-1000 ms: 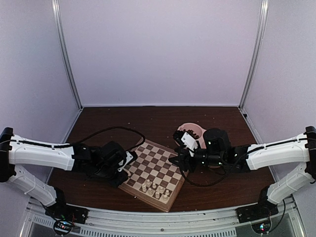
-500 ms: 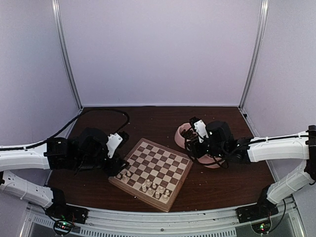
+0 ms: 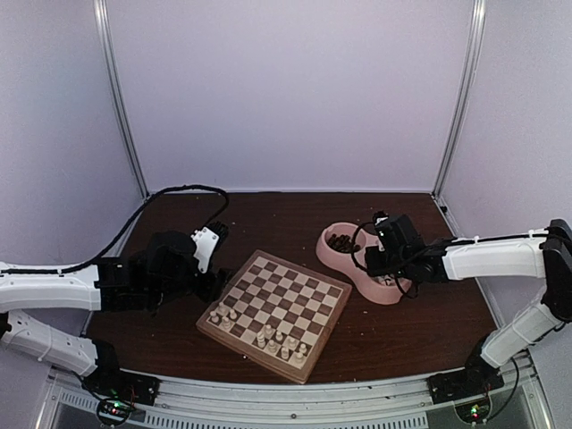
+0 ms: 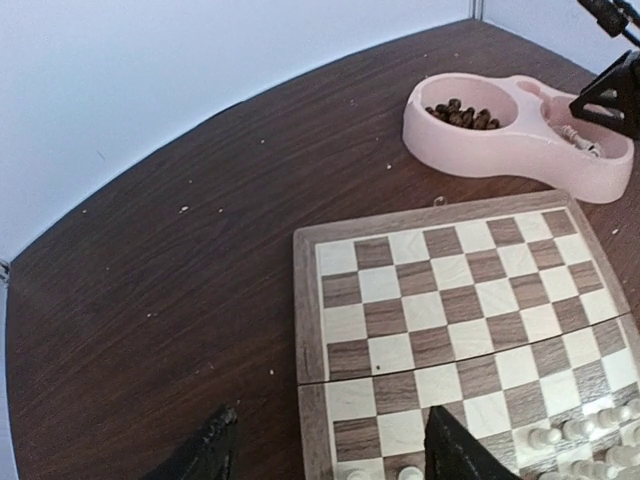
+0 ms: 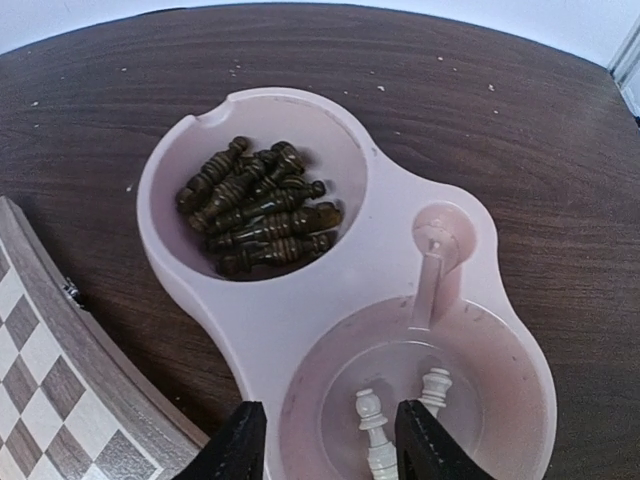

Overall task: Set up the chess pieces on the board
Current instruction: Place the knight at b1, then pick up the queen from the storage box.

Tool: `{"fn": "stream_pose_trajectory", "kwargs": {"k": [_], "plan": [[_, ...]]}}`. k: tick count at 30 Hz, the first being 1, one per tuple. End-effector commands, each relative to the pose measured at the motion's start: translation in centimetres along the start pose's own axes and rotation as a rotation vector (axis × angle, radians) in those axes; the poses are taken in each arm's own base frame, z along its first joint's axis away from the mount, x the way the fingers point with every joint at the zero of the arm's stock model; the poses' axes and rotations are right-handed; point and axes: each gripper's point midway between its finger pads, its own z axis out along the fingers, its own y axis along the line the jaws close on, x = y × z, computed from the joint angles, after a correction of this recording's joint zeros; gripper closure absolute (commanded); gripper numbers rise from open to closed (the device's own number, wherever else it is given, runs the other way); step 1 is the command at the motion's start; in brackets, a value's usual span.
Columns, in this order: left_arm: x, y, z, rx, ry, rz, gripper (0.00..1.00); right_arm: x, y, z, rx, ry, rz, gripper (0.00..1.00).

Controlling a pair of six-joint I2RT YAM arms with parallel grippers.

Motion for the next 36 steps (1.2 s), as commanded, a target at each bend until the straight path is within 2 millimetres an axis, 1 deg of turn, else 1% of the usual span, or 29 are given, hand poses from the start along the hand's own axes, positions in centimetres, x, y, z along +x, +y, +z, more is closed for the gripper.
{"fn": "stream_pose_trajectory", "kwargs": {"k": [1,5,8,12,17,20,26,30,34,36], "plan": [[-1.2,1.8,-0.8,-0.079,-0.093,-0.009,0.35,-0.1,-2.6,0.5,0.133,0.017,0.096,0.54],[-2.0,2.5,-1.6,-0.103,-0.133,-0.017,0.34,-0.1,-3.6,0.6,0.16,0.04,0.12,0.54],[-1.9,3.0,-1.8,-0.124,-0.15,-0.018,0.34,0.1,-4.4,0.8,0.184,0.067,0.141,0.55],[-1.9,3.1,-1.8,-0.131,-0.158,-0.018,0.34,0.9,-4.4,1.9,0.179,0.108,0.153,0.55],[-2.0,3.2,-2.0,-0.133,-0.16,-0.019,0.34,1.7,-4.9,3.0,0.242,0.188,0.154,0.58],[-2.0,3.3,-2.0,-0.14,-0.16,-0.005,0.34,2.1,-4.7,3.3,0.228,0.188,0.156,0.57],[-2.0,3.2,-1.8,-0.138,-0.138,0.01,0.34,1.5,-4.8,2.6,0.214,0.156,0.18,0.55],[-2.0,3.1,-2.2,-0.119,-0.156,0.008,0.32,0.6,-5.5,1.2,0.233,0.111,0.225,0.53],[-2.1,2.7,-2.1,-0.1,-0.143,0.012,0.32,0.1,-6.5,-0.1,0.255,0.057,0.25,0.51],[-2.5,2.9,-2.2,-0.114,-0.139,0.016,0.32,0.0,-6.2,-0.2,0.23,0.057,0.245,0.51]]}}
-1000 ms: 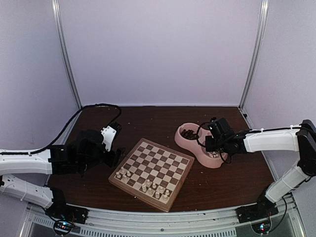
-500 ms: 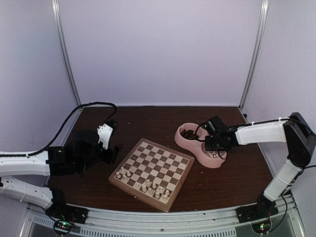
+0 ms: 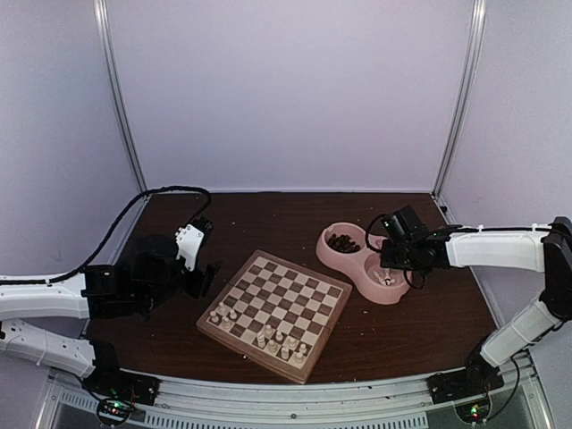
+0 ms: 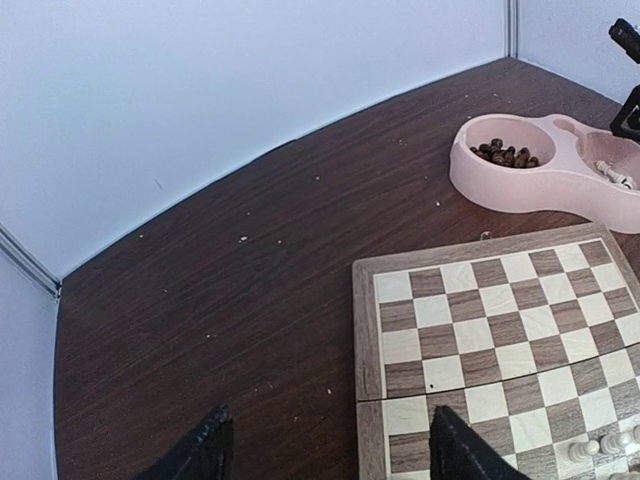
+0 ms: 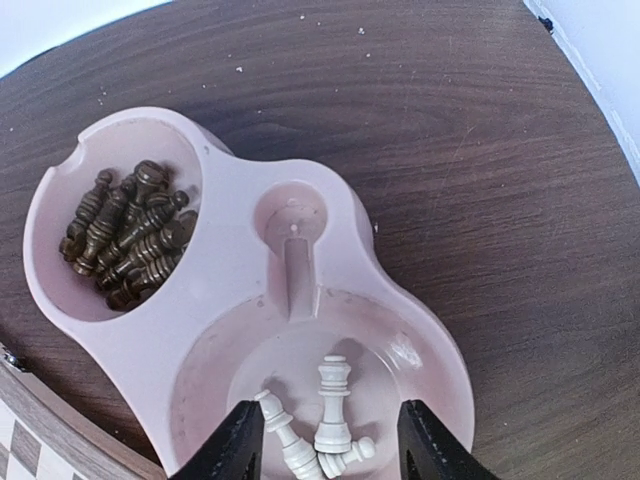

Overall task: Set up the chess pieces on the board
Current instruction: Pick up the queen from the storage box.

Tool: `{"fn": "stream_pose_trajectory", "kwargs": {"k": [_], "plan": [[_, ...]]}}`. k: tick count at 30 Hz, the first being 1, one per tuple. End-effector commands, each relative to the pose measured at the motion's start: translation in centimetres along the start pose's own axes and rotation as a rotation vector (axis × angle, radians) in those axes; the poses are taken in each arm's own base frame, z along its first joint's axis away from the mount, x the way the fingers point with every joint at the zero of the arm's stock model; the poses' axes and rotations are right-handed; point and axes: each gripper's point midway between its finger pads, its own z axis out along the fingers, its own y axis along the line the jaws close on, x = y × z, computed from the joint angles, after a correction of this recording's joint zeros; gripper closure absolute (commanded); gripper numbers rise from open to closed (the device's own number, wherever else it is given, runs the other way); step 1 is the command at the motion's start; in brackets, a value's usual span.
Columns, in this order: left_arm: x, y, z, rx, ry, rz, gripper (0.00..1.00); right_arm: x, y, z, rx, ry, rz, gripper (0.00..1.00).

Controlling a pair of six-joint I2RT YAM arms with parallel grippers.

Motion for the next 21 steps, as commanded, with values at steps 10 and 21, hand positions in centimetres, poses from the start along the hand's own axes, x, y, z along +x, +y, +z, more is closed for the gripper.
{"fn": "stream_pose_trajectory", "kwargs": {"k": [10,21], "plan": [[-3.0,3.1,-2.2,-0.103,-0.084,-0.039,0.32,-2.3,1.4,-1.8,-0.129,-0.139,-0.054,0.48],[-3.4,5.0,-4.2,-0.141,-0.135,-0.088,0.28,-3.7,0.6,-4.6,-0.193,-0.307,-0.086,0.4]]}}
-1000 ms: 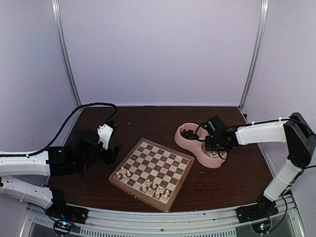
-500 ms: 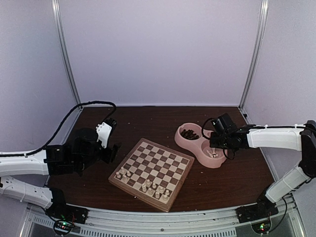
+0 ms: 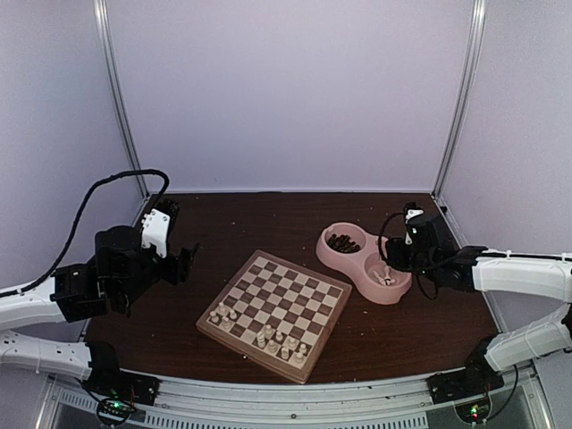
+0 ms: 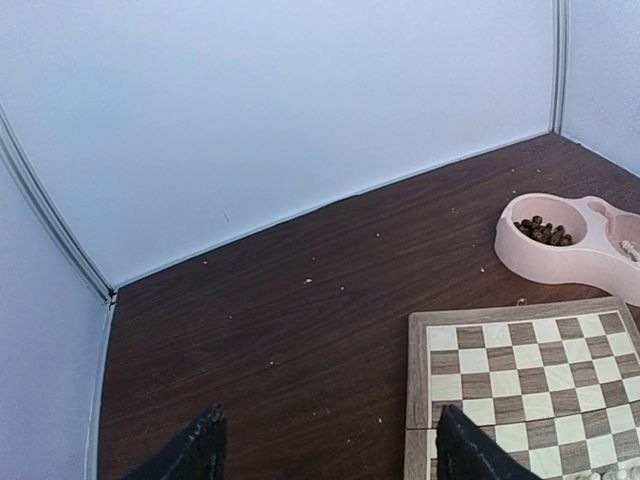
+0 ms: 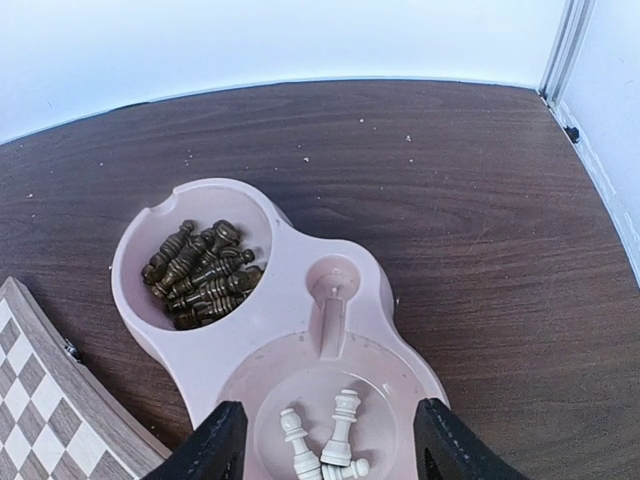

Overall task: Set up the chess pieces on the board
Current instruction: Pick up the queen from the storage box.

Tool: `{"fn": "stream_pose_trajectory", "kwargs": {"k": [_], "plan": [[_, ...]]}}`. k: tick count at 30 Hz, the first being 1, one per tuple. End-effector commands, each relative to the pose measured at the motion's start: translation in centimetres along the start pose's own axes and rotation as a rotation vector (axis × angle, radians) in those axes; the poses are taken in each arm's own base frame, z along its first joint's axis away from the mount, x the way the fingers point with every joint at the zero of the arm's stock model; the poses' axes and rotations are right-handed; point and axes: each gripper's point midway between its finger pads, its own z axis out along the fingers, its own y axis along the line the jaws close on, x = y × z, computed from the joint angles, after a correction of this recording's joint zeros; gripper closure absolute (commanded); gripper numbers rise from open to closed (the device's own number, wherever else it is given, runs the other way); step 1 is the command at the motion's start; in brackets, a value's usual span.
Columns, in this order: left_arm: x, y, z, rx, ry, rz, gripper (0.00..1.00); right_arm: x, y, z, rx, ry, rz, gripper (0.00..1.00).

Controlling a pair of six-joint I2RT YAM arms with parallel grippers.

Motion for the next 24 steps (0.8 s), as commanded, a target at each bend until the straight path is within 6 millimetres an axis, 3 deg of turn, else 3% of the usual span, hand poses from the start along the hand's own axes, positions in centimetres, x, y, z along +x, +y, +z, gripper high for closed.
{"fn": "stream_pose_trajectory", "kwargs": {"k": [1,8,14,18,24], "plan": [[0.2,0.4,0.1,-0.022,-0.005,-0.011,0.27,-1.4,0.8,-0.1,-0.029,-0.057,-0.008,0.4],[0.6,-0.2,0.9,-0.025,0.059,0.014,0.28,-1.5,1.7,0.1,-0.059,-0.018,-0.002,0.4],[0.5,0.0,0.6,-0.027,0.065,0.017,0.28,-2.2,1.3,-0.6,-0.028,-0.009,-0.023,0.4],[0.5,0.5,0.7,-0.064,0.055,0.027,0.28,-1.4,1.4,-0.6,-0.045,0.012,-0.003,0.4],[1.2,-1.2,1.5,-0.002,0.097,0.024,0.28,0.3,3.0,-0.1,-0.116,0.091,0.053,0.39]]}}
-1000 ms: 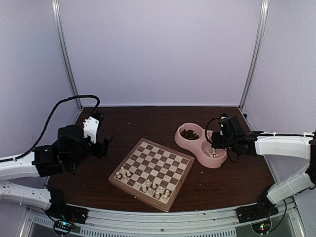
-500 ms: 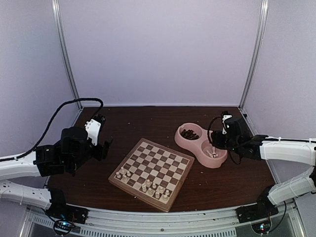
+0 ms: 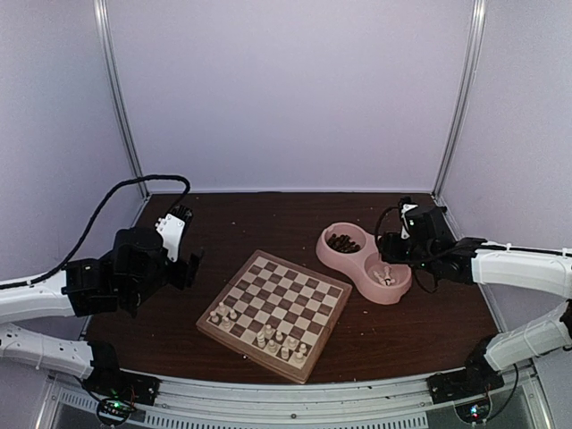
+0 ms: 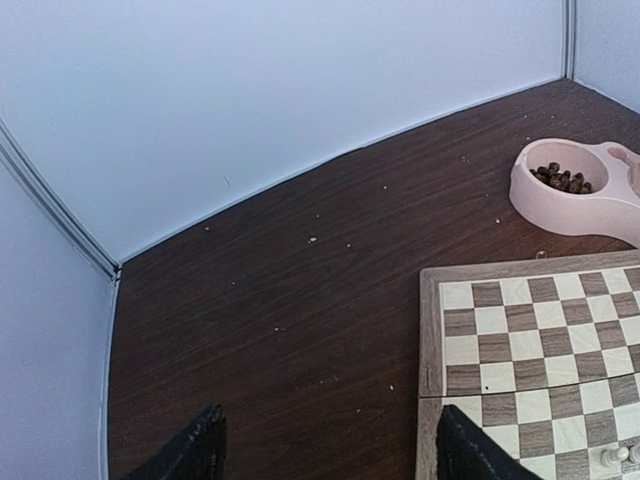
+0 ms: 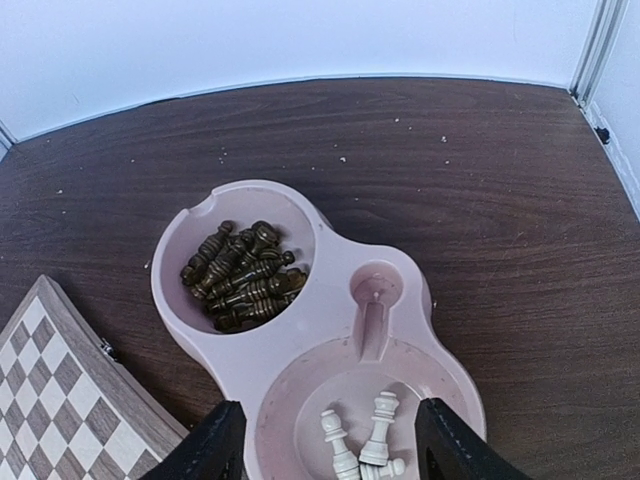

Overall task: Set up the chess pieces on the board
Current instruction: Pick up the queen from the storage box.

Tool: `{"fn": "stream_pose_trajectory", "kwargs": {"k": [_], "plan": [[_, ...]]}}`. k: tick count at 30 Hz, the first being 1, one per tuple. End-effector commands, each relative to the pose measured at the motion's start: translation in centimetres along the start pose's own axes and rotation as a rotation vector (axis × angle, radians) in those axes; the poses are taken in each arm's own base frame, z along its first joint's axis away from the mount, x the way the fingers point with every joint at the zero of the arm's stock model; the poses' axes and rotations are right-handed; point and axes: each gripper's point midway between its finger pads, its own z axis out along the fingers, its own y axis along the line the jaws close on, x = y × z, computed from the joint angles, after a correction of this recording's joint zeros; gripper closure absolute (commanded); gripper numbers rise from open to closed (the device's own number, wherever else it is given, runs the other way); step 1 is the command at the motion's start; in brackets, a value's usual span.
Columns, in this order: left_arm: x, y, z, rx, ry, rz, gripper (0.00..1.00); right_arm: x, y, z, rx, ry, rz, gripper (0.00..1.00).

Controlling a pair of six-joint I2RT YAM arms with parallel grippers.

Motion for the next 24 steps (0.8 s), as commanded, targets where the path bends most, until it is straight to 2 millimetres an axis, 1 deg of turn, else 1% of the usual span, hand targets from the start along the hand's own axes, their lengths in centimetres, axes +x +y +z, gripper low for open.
{"fn": "stream_pose_trajectory", "kwargs": {"k": [1,4,7,12,14,16,19,21,24], "plan": [[-0.9,-1.1,0.5,0.039,-0.003,-0.038,0.28,1.5,1.2,0.2,-0.051,0.075,0.048,0.39],[-0.6,-2.0,1.0,0.069,0.016,-0.036,0.28,1.8,1.2,0.3,-0.043,0.084,0.053,0.39],[-0.4,-2.8,1.4,0.09,0.035,-0.021,0.28,2.3,1.1,0.8,-0.025,0.105,0.05,0.39],[-0.3,-2.3,1.7,0.05,0.058,0.007,0.28,3.1,1.9,2.0,-0.013,0.193,0.038,0.41],[-0.3,-2.0,1.7,0.033,0.045,0.016,0.28,3.5,1.6,2.5,0.014,0.209,0.03,0.42],[-0.3,-1.8,1.6,0.029,0.034,0.021,0.27,3.4,1.1,2.7,0.047,0.211,0.023,0.43],[-0.4,-1.9,1.5,0.038,0.028,0.02,0.27,3.3,0.6,2.8,0.076,0.207,0.029,0.45],[-0.3,-2.1,1.6,0.04,0.03,0.022,0.27,3.7,-0.1,3.1,0.104,0.21,0.037,0.47],[-0.1,-2.3,1.9,0.04,0.041,0.03,0.27,4.2,-0.6,3.8,0.118,0.238,0.055,0.48]]}}
